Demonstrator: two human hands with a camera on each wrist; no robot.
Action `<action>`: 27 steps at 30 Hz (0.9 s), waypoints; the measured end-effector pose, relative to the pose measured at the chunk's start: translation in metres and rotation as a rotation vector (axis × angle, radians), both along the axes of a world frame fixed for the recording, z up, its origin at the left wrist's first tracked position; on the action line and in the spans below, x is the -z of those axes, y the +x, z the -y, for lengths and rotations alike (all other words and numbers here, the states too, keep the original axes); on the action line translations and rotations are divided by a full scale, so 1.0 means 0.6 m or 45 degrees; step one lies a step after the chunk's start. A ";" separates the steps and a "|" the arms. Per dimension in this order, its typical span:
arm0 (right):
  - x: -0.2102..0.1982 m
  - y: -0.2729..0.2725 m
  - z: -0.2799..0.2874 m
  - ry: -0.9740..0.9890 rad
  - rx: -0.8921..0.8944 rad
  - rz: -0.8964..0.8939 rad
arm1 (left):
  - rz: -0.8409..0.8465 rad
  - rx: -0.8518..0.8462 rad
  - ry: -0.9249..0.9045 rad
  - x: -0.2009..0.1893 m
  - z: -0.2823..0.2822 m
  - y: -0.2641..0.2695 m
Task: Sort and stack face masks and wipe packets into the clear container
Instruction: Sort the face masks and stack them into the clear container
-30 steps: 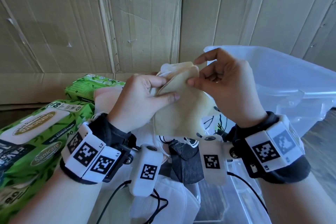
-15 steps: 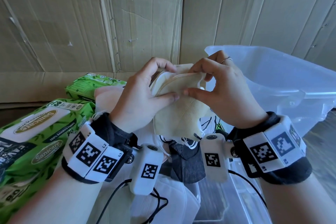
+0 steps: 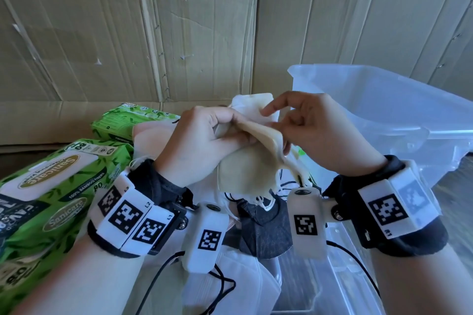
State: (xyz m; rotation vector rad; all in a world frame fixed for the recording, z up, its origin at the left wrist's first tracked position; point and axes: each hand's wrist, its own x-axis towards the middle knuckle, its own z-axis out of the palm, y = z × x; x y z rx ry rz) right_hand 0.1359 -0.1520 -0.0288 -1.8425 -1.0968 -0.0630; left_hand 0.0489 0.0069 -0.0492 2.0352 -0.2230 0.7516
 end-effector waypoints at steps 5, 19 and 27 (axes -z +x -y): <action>-0.001 -0.001 0.004 -0.191 0.142 0.172 | -0.117 0.107 -0.034 0.008 -0.002 0.006; -0.007 0.031 0.024 0.359 0.415 0.013 | -0.163 0.140 -0.159 0.000 -0.022 0.007; -0.022 0.017 0.017 0.929 0.016 -0.120 | -0.127 -0.059 -0.299 0.006 -0.034 0.018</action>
